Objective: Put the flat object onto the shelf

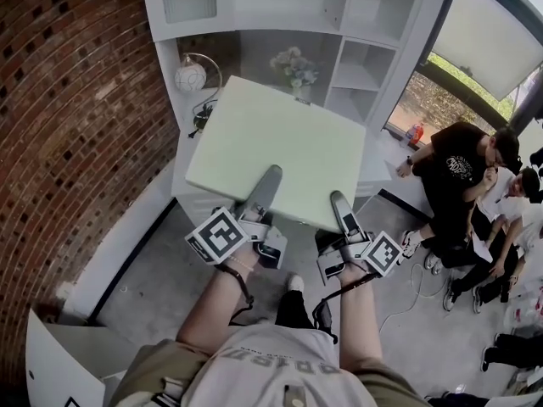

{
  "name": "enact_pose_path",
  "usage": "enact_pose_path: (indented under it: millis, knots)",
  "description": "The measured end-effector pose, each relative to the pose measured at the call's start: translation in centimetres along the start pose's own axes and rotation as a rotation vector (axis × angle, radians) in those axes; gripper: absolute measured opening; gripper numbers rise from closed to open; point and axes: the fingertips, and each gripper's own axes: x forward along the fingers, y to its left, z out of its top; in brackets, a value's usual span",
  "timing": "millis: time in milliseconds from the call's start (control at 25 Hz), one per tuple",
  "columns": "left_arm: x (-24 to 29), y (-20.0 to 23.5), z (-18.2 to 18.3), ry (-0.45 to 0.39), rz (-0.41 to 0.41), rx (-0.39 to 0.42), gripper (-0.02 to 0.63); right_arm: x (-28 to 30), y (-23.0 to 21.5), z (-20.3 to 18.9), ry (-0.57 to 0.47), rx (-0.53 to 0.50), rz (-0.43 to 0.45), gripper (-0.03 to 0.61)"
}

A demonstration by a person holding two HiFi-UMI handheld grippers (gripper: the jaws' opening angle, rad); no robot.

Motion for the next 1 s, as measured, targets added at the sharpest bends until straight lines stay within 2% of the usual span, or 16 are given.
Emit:
enact_pose_path:
  millis: [520, 1000]
  knots:
    - [8.7, 1.0, 0.8, -0.029, -0.029, 0.033, 0.379, 6.7, -2.1, 7.6, 0.069, -0.037, 0.04, 0.356]
    - [16.8, 2.2, 1.9, -0.107, -0.009, 0.068, 0.382, 13.8, -4.1, 14.5, 0.173, -0.043, 0.104, 0.356]
